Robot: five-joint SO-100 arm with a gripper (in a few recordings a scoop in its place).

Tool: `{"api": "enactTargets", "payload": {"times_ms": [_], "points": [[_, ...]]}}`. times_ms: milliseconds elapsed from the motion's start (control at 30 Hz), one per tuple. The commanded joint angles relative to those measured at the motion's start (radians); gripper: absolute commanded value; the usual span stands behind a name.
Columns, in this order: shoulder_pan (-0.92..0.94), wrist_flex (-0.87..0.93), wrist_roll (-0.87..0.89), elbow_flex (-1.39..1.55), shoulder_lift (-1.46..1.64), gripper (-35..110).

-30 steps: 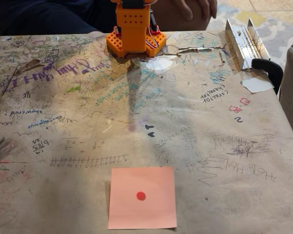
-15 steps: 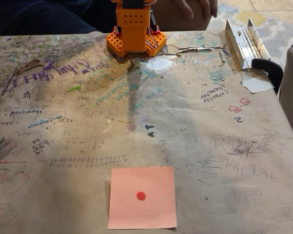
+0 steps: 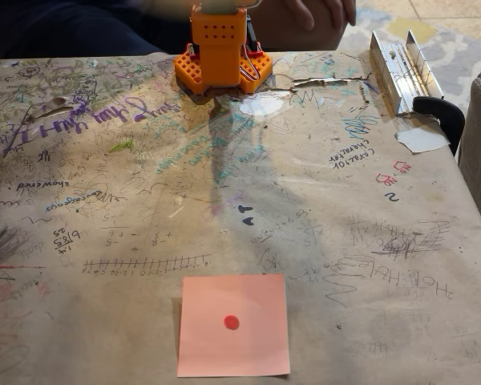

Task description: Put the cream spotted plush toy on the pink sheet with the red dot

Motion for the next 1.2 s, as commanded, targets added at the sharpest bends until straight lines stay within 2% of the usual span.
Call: {"api": "enactTargets", "payload": {"times_ms": [0, 367, 567, 633, 1033, 1167], "points": [[-0.023, -0.204, -0.034, 0.541, 0.166, 31], [0.003, -0.15, -0.12, 0.946, 0.63, 28], [-0.031, -0.1, -0.175, 1.29, 1.117, 6], [-0.051, -0.092, -0.161, 1.336, 1.126, 0], [-0.032, -0.265, -0.026, 1.62, 1.137, 0], [-0.021, -0.285, -0.008, 1.623, 1.137, 0]]}}
